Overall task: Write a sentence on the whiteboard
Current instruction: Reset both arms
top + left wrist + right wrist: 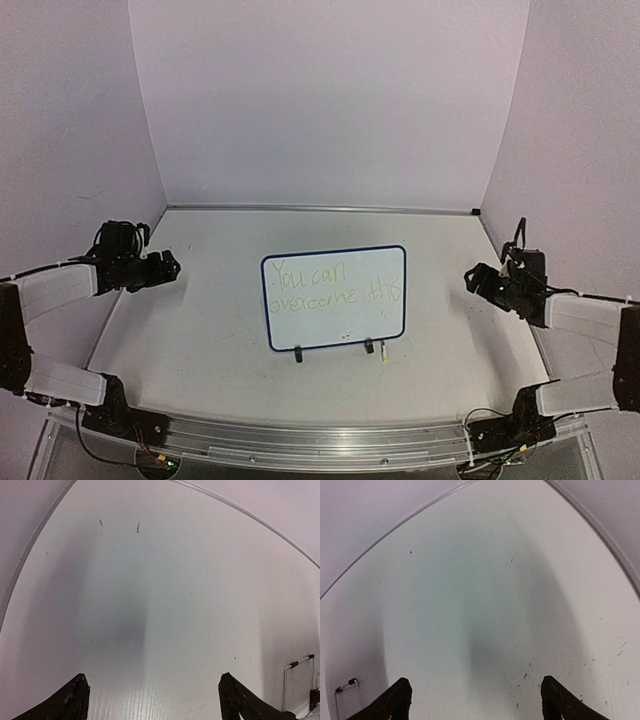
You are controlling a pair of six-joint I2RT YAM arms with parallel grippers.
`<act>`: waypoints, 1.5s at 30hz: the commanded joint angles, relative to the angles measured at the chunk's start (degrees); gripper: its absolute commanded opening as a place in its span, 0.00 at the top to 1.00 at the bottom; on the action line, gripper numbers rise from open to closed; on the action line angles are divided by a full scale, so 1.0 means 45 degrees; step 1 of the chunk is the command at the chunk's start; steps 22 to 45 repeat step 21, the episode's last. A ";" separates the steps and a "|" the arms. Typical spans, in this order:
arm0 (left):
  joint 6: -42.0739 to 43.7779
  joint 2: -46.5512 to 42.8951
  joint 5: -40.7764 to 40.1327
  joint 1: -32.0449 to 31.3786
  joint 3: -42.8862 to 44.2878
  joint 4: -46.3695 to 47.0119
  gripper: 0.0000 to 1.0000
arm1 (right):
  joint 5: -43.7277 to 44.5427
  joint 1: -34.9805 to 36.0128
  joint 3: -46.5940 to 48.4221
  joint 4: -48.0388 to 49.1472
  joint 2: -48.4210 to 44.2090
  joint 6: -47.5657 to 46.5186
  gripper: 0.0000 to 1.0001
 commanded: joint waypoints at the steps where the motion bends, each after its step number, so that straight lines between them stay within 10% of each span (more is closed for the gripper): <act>1: 0.0624 -0.1954 -0.1900 0.0068 -0.1057 0.1908 0.08 | 0.0658 -0.0264 -0.0163 -0.0493 -0.2154 -0.1513 0.15; 13: 0.0896 -0.3184 -0.3408 0.0036 -0.2935 0.3627 0.01 | 0.2953 -0.0265 -0.1745 -0.0106 -0.5852 -0.2652 0.15; 45: 0.1150 -0.3582 -0.3300 0.0038 -0.3222 0.3896 0.01 | 0.2835 -0.0264 -0.1763 -0.0101 -0.5911 -0.2714 0.15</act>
